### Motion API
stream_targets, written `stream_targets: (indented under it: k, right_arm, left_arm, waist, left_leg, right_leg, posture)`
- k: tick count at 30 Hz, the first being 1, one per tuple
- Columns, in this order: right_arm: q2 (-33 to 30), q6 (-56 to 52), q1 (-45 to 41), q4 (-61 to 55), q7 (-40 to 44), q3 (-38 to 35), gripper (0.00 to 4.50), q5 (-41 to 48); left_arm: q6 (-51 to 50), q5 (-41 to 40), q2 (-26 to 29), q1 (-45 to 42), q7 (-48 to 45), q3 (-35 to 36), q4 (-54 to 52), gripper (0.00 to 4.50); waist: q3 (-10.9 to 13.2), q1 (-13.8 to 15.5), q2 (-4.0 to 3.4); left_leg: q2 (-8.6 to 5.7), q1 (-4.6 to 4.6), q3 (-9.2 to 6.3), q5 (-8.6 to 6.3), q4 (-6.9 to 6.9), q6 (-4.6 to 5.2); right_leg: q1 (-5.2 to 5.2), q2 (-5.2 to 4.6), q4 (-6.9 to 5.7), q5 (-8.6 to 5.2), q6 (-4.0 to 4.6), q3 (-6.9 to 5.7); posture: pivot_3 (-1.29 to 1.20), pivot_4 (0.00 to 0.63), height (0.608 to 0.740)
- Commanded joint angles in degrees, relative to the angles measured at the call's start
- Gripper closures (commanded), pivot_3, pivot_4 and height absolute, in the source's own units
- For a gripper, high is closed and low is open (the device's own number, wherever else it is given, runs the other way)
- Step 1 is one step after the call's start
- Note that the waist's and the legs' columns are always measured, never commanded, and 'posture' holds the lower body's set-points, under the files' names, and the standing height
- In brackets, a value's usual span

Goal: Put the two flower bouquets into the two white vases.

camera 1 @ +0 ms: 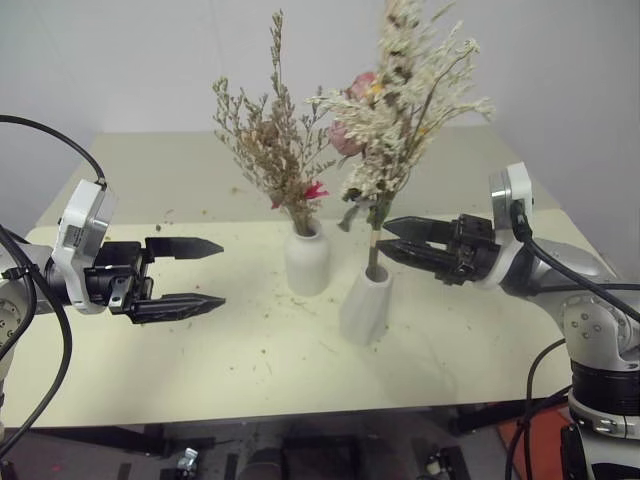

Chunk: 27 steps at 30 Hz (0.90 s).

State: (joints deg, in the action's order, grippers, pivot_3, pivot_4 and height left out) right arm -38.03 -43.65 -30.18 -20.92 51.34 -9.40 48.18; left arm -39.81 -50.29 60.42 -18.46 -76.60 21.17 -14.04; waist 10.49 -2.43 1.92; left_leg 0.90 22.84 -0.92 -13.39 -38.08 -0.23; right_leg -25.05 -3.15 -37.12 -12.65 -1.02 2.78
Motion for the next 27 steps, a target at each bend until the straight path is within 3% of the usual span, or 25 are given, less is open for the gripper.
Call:
stream_targets:
  k: [1, 3, 4, 17, 27]
  right_arm:
    - [-2.8, 2.3, 1.4, -2.8, 1.7, -3.8, 0.8, 0.8]
    - [-4.3, 2.7, 2.5, -3.0, 3.1, -5.1, 0.13, 1.5]
    - [-5.0, 2.7, 3.0, -3.0, 3.7, -5.7, 0.05, 1.7]
    - [-15.9, 7.5, 13.8, 1.3, 14.5, -11.9, 0.05, -1.6]
    - [-19.1, 13.2, 21.8, 7.7, 17.8, -16.3, 0.05, -7.9]
  left_arm:
    - [1.1, 0.2, 0.6, -1.2, -0.5, 0.3, -0.1, 0.0]
    - [1.2, 0.4, 0.6, -1.5, -0.6, 0.0, 0.2, 0.0]
    - [1.2, 0.6, 0.6, -1.8, -0.7, -0.2, 0.3, 0.0]
    - [0.8, 0.7, 0.7, -1.8, -0.1, 0.0, 0.5, 0.0]
    - [0.3, -0.4, 0.5, 2.5, 2.0, 4.2, -1.7, 0.0]
  waist:
    - [0.0, 0.0, 0.0]
    - [0.0, 0.1, 0.0]
    - [0.0, 0.1, 0.0]
    - [0.0, 0.2, 0.02]
    - [0.0, 0.2, 0.02]
  left_leg:
    - [-0.01, 0.0, 0.0, 0.0, 0.0, 0.0]
    - [-0.02, 0.01, 0.01, 0.0, -0.02, 0.0]
    - [-0.02, 0.01, 0.01, 0.0, -0.02, 0.0]
    - [-0.01, -0.02, 0.02, 0.0, -0.09, 0.0]
    - [0.0, -0.1, 0.03, 0.0, -0.13, 0.0]
  right_leg:
    - [0.0, -0.01, 0.0, 0.0, 0.0, 0.0]
    - [0.01, -0.02, 0.01, 0.0, 0.0, 0.0]
    - [0.01, -0.02, 0.01, 0.0, -0.01, 0.0]
    - [0.09, -0.01, 0.03, -0.03, -0.05, 0.01]
    - [0.19, 0.0, 0.03, -0.09, -0.15, 0.01]
  posture:
    - [0.0, 0.15, 0.74]
    - [0.0, 0.15, 0.74]
    - [0.0, 0.15, 0.74]
    - [0.0, 0.15, 0.74]
    - [0.0, 0.15, 0.74]
